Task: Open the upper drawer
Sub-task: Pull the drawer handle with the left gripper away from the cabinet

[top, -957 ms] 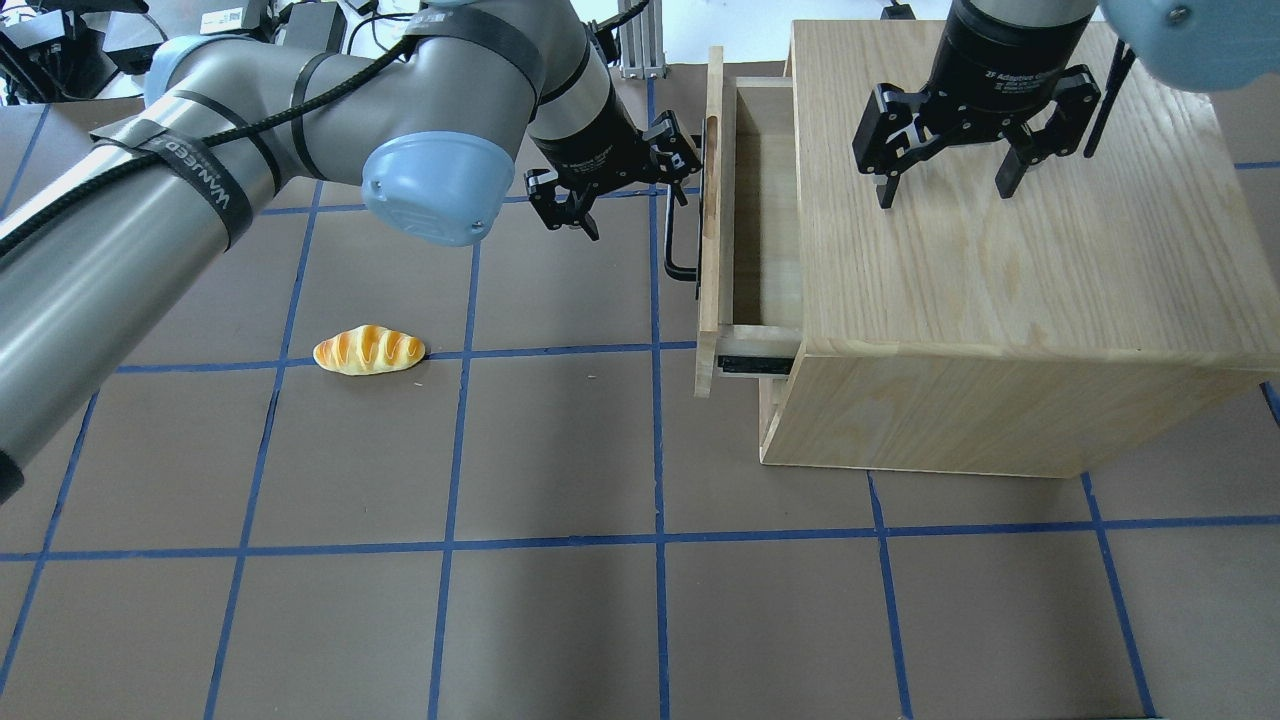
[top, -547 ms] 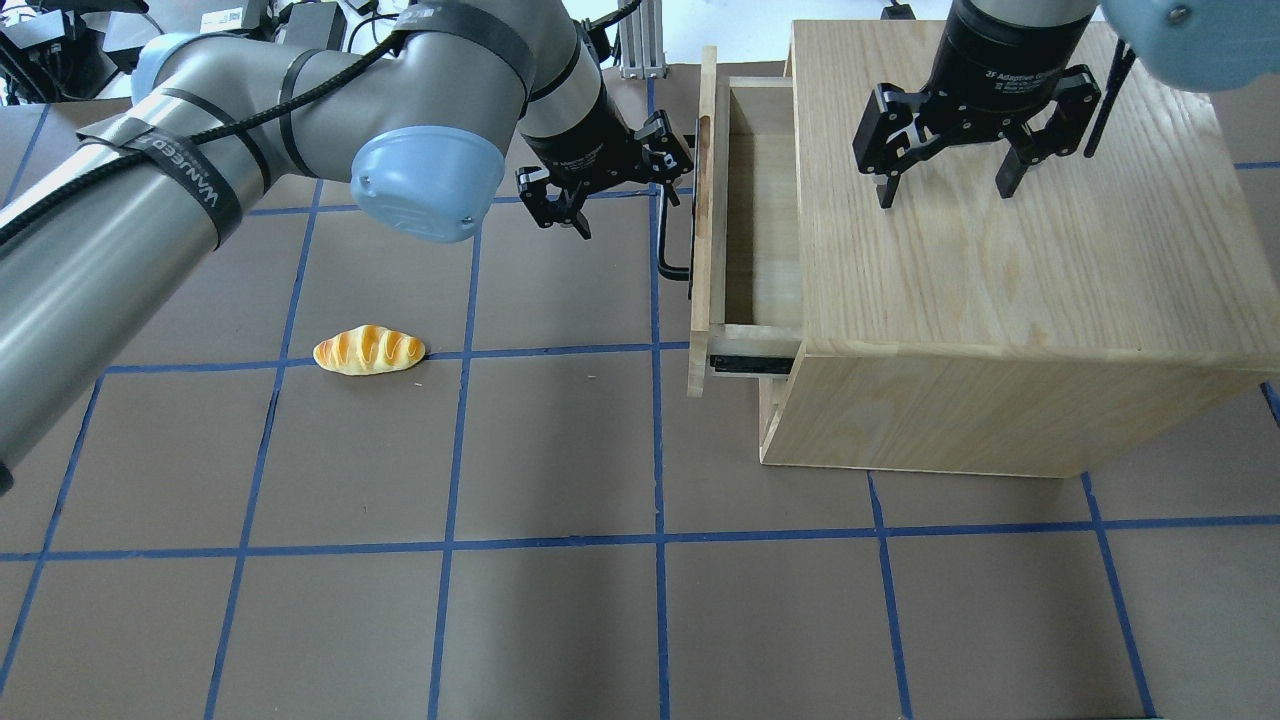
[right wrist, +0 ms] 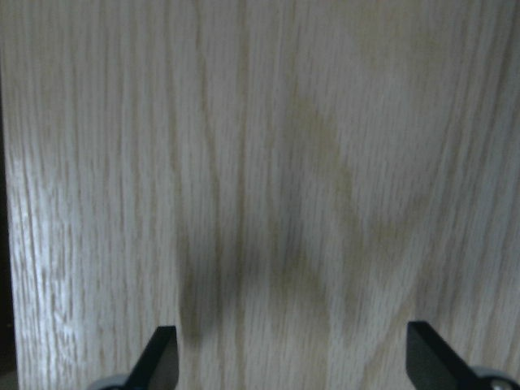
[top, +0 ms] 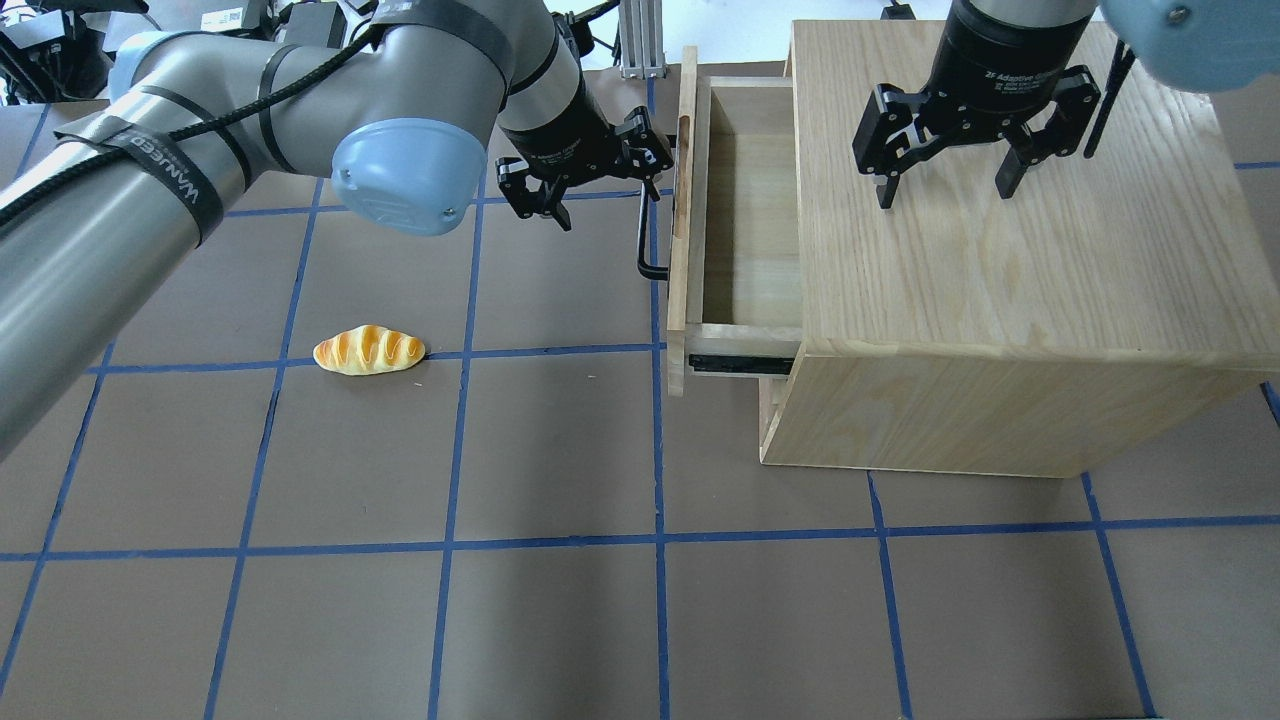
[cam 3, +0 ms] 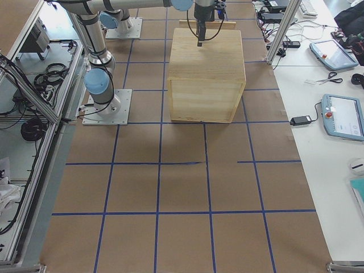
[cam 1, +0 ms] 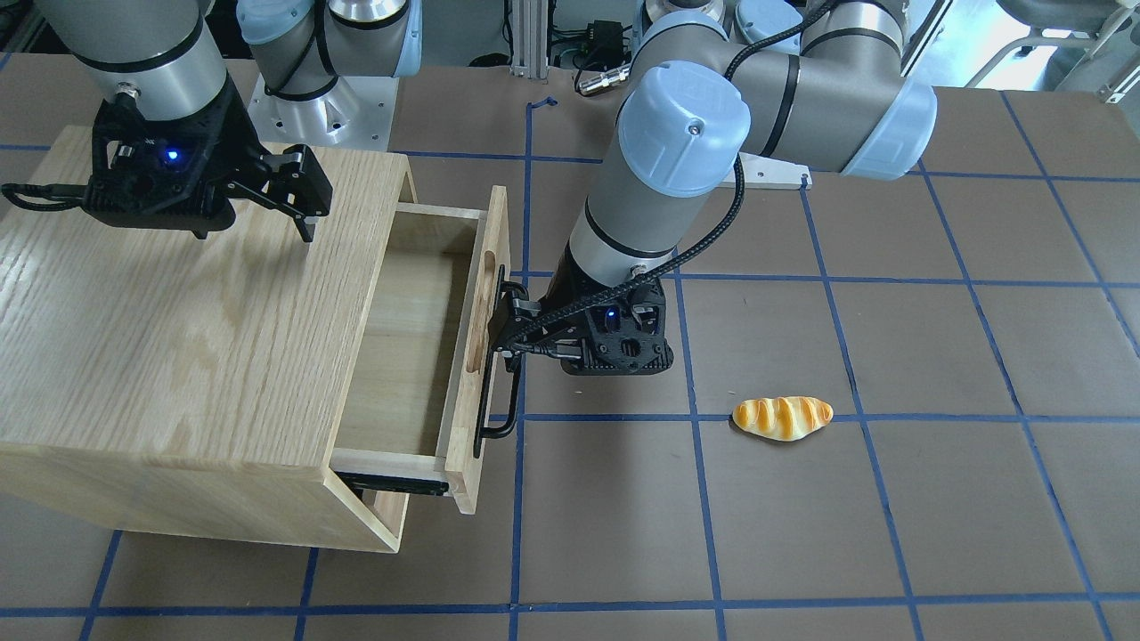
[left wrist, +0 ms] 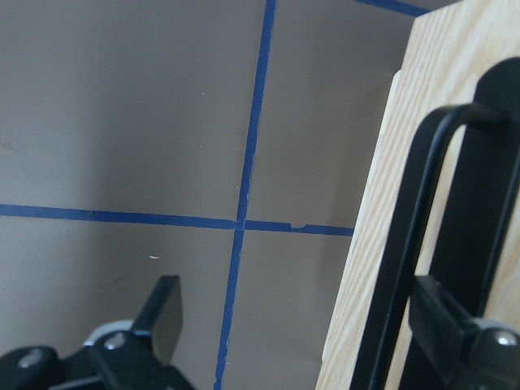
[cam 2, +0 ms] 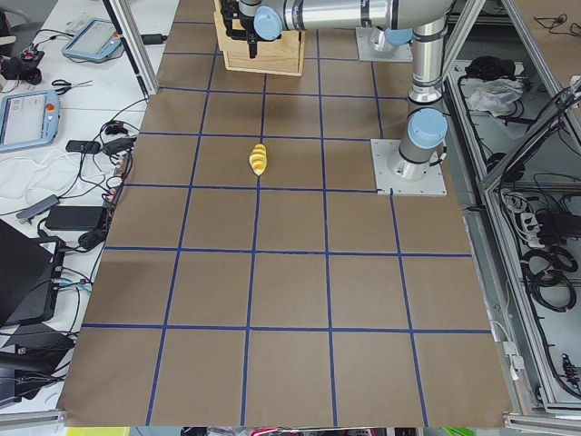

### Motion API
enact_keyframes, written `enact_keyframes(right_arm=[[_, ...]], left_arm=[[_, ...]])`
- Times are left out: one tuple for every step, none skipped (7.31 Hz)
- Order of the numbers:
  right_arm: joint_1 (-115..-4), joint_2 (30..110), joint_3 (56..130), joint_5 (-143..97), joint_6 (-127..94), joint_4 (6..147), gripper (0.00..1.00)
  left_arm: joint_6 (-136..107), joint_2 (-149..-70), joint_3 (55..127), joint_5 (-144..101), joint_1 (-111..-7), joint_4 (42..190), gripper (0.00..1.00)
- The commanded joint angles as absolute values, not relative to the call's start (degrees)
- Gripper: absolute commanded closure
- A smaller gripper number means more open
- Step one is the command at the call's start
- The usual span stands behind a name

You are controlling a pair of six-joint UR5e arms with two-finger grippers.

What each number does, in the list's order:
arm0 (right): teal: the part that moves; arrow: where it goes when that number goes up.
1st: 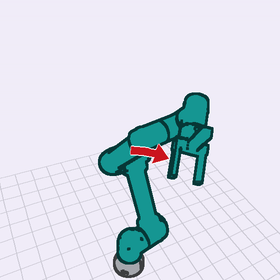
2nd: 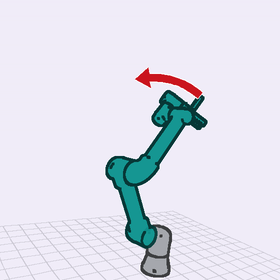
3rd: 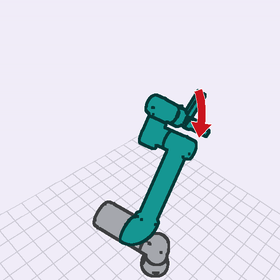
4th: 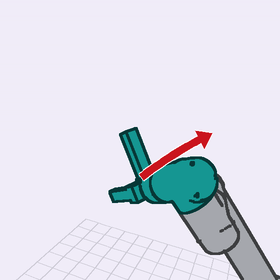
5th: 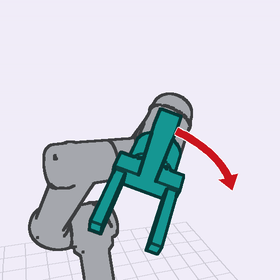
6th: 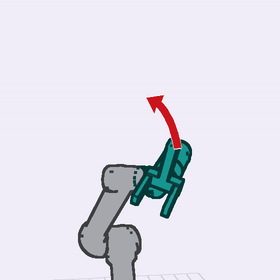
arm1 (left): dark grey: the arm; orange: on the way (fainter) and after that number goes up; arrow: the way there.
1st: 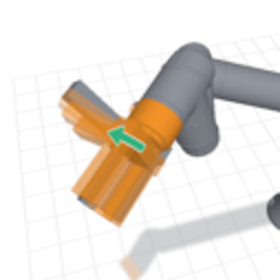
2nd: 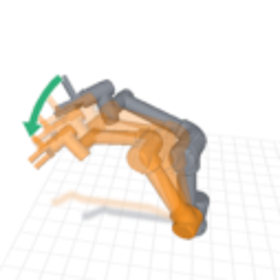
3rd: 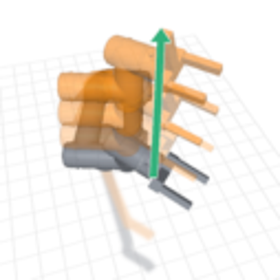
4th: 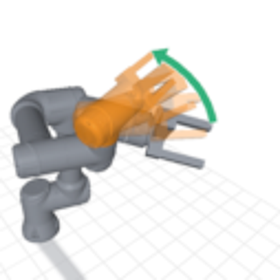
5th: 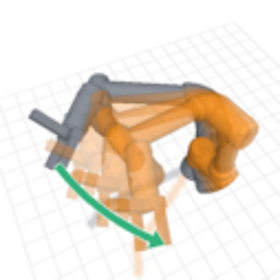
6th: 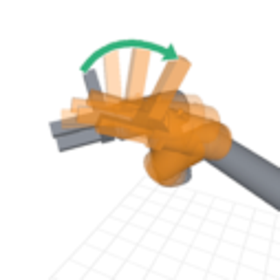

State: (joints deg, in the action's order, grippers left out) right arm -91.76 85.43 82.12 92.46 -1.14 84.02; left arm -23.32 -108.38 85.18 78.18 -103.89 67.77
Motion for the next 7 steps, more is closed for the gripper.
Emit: enact_keyframes(right_arm=[[-91.8,85.4,82.1,92.5,-1.1,84.0,0.00],[-91.8,85.4,82.1,92.5,-1.1,84.0,0.00],[-91.7,85.4,82.1,92.5,-1.1,84.0,0.00],[-91.8,85.4,82.1,92.5,-1.1,84.0,0.00],[-91.8,85.4,82.2,92.5,-1.1,84.0,0.00],[-91.8,85.4,82.1,92.5,-1.1,84.0,0.00],[-91.8,85.4,82.1,92.5,-1.1,84.0,0.00]], left_arm=[[-20.2,-108.3,85.0,79.2,-103.7,67.8,0.00],[-20.0,-108.3,84.9,79.2,-103.0,67.8,0.00],[-18.6,-108.3,85.0,79.2,-102.3,67.9,0.00],[-18.6,-108.3,84.9,79.2,-102.1,67.9,0.00],[-18.3,-108.3,84.8,79.2,-102.0,68.1,0.00],[-18.3,-108.3,84.7,79.2,-102.0,68.6,0.00],[-17.4,-108.3,84.7,79.2,-101.9,68.6,0.00]])
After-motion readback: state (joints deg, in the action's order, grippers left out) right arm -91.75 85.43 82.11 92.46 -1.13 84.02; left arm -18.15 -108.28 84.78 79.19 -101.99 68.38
